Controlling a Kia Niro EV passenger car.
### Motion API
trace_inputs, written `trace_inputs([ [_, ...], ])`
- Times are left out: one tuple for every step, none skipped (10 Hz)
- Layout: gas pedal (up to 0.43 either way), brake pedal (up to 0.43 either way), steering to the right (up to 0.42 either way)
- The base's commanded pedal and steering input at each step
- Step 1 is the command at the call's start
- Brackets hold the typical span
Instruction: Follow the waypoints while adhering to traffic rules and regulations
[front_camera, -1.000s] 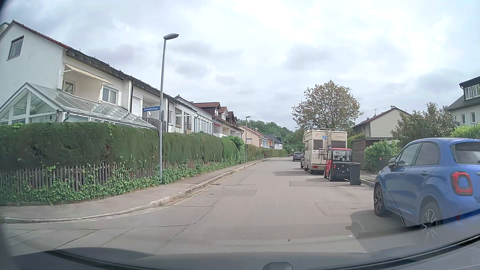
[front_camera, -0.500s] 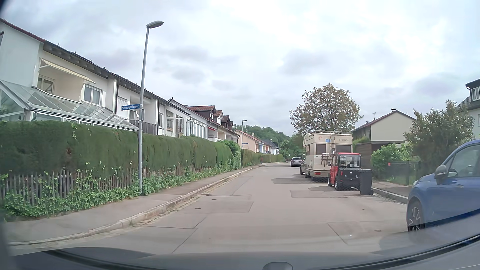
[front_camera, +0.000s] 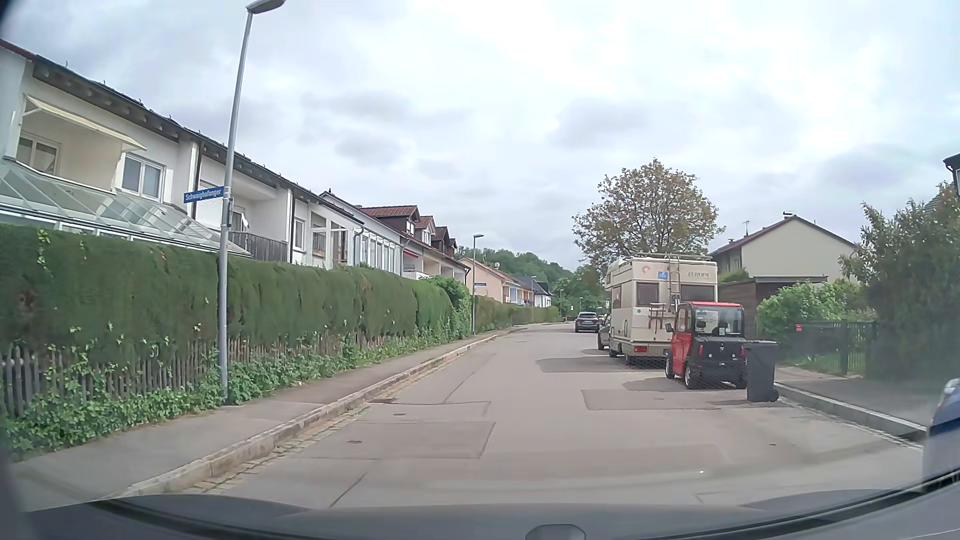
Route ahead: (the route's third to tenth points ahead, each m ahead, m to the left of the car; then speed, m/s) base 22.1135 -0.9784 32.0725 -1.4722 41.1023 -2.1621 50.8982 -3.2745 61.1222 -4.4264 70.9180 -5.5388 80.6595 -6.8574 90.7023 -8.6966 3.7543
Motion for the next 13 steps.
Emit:
trace_inputs([
  [0.079, 0.0, 0.025],
  [0.079, 0.0, 0.021],
  [0.087, 0.0, 0.018],
  [0.087, 0.0, 0.016],
  [0.098, 0.0, 0.016],
  [0.118, 0.0, 0.016],
  [0.118, 0.0, 0.018],
  [0.118, 0.0, 0.017],
  [0.118, 0.0, 0.016],
  [0.11, 0.0, 0.016],
  [0.11, 0.0, 0.016],
  [0.11, 0.0, 0.016],
  [0.11, 0.0, 0.016],
])
